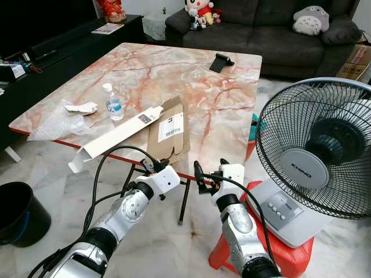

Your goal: Picking trash to rubbish bin

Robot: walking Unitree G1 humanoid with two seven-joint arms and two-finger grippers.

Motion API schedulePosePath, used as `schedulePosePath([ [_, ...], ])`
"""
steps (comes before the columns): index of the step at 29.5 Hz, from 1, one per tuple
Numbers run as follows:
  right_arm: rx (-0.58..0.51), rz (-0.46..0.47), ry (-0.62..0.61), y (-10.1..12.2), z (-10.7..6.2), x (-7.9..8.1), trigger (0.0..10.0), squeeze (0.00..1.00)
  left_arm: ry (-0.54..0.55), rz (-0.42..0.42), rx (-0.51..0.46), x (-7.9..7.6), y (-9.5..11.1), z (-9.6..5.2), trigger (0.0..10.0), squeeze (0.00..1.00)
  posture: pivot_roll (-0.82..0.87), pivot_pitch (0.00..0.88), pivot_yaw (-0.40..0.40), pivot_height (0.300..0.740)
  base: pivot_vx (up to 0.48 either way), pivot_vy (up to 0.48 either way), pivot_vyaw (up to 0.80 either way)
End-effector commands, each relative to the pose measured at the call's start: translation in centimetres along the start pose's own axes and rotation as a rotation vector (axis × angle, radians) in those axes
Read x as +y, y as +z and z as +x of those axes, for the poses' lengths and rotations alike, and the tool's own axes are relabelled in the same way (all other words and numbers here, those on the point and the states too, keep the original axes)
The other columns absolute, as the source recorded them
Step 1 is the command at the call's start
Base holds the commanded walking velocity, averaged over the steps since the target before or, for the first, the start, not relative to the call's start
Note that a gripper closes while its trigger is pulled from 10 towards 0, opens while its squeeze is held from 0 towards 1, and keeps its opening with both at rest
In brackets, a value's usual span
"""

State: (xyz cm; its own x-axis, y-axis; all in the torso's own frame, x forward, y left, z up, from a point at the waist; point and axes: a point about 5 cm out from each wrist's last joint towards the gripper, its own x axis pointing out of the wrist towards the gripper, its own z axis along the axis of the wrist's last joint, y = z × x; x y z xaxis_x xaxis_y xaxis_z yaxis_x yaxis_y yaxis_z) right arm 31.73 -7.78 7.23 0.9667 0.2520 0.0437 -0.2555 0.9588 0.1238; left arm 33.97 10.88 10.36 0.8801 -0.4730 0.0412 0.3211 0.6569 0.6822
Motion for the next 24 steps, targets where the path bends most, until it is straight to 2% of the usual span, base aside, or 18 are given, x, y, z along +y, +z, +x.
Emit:
schedulePosePath([
  [1,0.0,0.001,0.005,0.2,0.3,0.3,10.0,0.0,0.048,-0.055,-0.06,1.1,1.0,0.1,10.0,0.0,-0.01,0.052,0.049,0.74,0.0,0.0,0.0],
  [7,-0.002,0.001,0.007,0.2,0.4,0.3,10.0,0.0,0.074,-0.09,-0.112,1.8,1.9,0.2,10.0,0.0,-0.01,0.05,0.049,0.74,0.0,0.0,0.0],
  [10,-0.014,0.001,0.006,0.6,0.7,0.4,10.0,0.0,0.144,-0.167,-0.232,3.1,4.4,0.4,10.0,0.0,-0.01,0.034,0.044,0.74,0.0,0.0,0.0],
  [13,-0.027,-0.002,-0.003,0.9,0.9,0.2,10.0,0.0,0.176,-0.192,-0.271,3.5,5.2,0.3,10.0,0.0,-0.01,0.032,0.042,0.74,0.0,0.0,0.0],
  [18,-0.092,-0.002,-0.035,2.3,1.4,-0.4,10.0,0.0,0.284,-0.263,-0.242,3.7,4.5,-0.6,10.0,0.0,-0.01,0.012,0.034,0.74,0.0,0.0,0.0],
  [24,-0.144,-0.038,-0.016,3.8,2.2,-0.4,10.0,0.0,0.409,-0.368,-0.182,4.3,3.6,-1.5,10.0,0.0,-0.01,0.0,0.022,0.74,0.0,0.0,0.0],
])
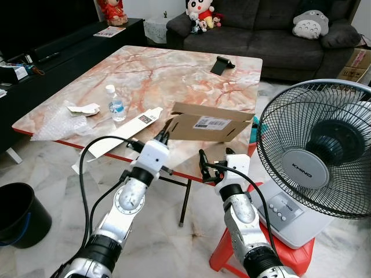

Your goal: Picking trash to rubbish bin

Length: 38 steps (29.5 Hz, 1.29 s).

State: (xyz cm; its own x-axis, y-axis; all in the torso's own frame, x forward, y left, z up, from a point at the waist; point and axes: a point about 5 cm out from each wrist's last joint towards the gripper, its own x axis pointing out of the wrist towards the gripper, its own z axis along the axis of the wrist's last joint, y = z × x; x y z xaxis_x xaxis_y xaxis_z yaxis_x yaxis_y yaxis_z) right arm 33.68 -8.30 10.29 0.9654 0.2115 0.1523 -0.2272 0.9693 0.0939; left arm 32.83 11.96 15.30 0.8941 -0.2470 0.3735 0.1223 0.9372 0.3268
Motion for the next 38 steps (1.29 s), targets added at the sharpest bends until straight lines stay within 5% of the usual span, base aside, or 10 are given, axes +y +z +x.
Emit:
schedulePosePath([
  [1,-0.034,-0.005,0.013,0.8,0.5,0.3,10.0,0.0,0.05,-0.038,-0.004,0.5,0.4,0.0,10.0,0.0,-0.01,0.0,0.02,0.74,0.0,0.0,0.0],
  [17,-0.044,-0.021,0.034,1.3,1.1,0.4,10.0,0.0,0.056,-0.162,0.043,-0.8,0.0,0.0,10.0,0.0,-0.03,0.0,0.026,0.74,0.0,0.0,0.0],
  [38,-0.033,-0.023,0.036,0.8,0.9,0.5,10.0,0.0,0.053,-0.167,0.058,-0.9,-0.5,-0.2,10.0,0.0,-0.03,0.0,0.029,0.74,0.0,0.0,0.0],
])
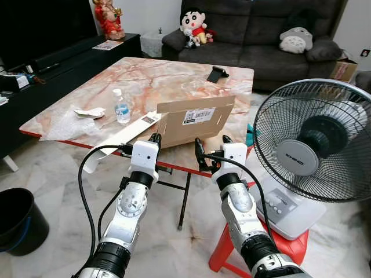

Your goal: Picking trash to rubbish bin

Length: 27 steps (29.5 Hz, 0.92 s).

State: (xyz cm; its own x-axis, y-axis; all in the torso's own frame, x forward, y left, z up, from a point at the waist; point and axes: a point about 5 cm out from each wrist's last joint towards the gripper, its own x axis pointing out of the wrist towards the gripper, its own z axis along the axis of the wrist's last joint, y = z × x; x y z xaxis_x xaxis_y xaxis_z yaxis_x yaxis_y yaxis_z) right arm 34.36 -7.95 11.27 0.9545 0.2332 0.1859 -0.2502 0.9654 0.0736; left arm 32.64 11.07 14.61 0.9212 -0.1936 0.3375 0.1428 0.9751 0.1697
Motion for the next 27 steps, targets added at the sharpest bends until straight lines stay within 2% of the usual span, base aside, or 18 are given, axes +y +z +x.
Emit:
schedulePosePath([
  [1,0.002,-0.007,0.009,-0.1,0.0,0.2,10.0,0.0,0.008,-0.011,0.007,0.2,-0.2,0.0,10.0,0.0,-0.03,0.0,0.029,0.74,0.0,0.0,0.0],
  [15,0.033,-0.009,-0.004,-0.7,-0.4,-0.2,10.0,0.0,0.016,0.003,0.027,0.7,-0.7,-0.4,10.0,0.0,-0.03,0.0,0.03,0.74,0.0,0.0,0.0],
  [21,0.06,-0.017,-0.015,-1.3,-0.8,-0.8,10.0,0.0,0.034,0.033,0.057,1.8,-1.5,-0.9,10.0,0.0,-0.03,0.0,0.028,0.74,0.0,0.0,0.0],
  [27,0.065,-0.021,-0.022,-1.4,-0.9,-1.1,10.0,0.0,0.045,0.039,0.058,2.2,-1.4,-0.9,10.0,0.0,-0.03,0.0,0.029,0.74,-0.269,0.0,0.0],
])
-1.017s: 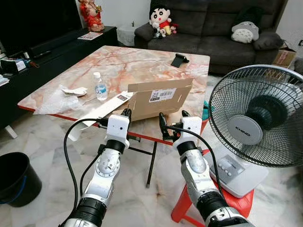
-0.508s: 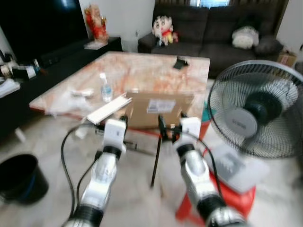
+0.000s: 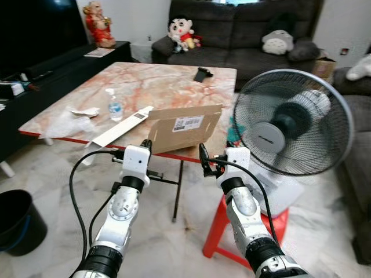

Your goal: Picking trash to rubbish bin

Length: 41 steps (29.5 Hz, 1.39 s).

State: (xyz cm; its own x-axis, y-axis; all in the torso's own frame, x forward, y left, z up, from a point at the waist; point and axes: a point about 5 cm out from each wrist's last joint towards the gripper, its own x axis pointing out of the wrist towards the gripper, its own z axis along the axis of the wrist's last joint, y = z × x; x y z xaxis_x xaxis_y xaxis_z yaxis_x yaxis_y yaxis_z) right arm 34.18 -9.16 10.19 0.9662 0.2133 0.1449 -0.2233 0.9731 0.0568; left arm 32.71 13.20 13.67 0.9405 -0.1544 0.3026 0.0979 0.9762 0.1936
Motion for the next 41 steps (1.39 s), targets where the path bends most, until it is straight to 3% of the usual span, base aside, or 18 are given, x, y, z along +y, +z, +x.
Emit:
schedulePosePath([
  [1,0.024,0.0,0.003,-0.5,-0.3,0.1,10.0,0.0,0.01,0.002,0.014,0.2,-0.3,-0.2,10.0,0.0,-0.03,0.0,0.029,0.74,-0.3,0.0,0.0],
  [19,0.046,-0.005,0.01,-0.8,-0.3,0.0,10.0,0.0,0.025,0.009,0.03,0.7,-0.7,-0.5,10.0,0.0,-0.04,0.0,0.021,0.74,-0.287,0.0,0.0],
  [23,0.106,-0.02,0.016,-1.9,-0.9,-0.4,10.0,0.0,0.023,0.032,0.118,1.3,-2.5,-1.3,10.0,0.0,-0.04,0.0,0.016,0.74,0.0,0.0,0.0],
  [28,0.286,-0.004,-0.025,-5.0,-3.1,-2.3,10.0,0.0,0.008,0.044,0.332,3.1,-6.6,-4.4,10.0,0.0,-0.03,0.0,0.005,0.74,0.0,0.0,0.0],
  [32,0.374,0.005,-0.048,-6.5,-4.5,-3.2,10.0,0.0,0.026,0.053,0.422,4.1,-8.2,-6.1,10.0,0.0,-0.03,0.0,0.001,0.74,0.0,0.0,0.0],
  [37,0.562,0.04,-0.125,-9.5,-8.3,-5.3,10.0,0.0,0.122,-0.007,0.621,6.0,-11.2,-10.1,10.0,0.0,-0.04,0.0,-0.008,0.74,0.0,0.0,0.0],
  [41,0.613,0.037,-0.137,-10.2,-9.3,-5.6,10.0,0.0,0.136,0.0,0.679,6.2,-12.0,-11.1,10.0,0.0,-0.04,0.0,-0.01,0.74,0.0,0.0,0.0],
])
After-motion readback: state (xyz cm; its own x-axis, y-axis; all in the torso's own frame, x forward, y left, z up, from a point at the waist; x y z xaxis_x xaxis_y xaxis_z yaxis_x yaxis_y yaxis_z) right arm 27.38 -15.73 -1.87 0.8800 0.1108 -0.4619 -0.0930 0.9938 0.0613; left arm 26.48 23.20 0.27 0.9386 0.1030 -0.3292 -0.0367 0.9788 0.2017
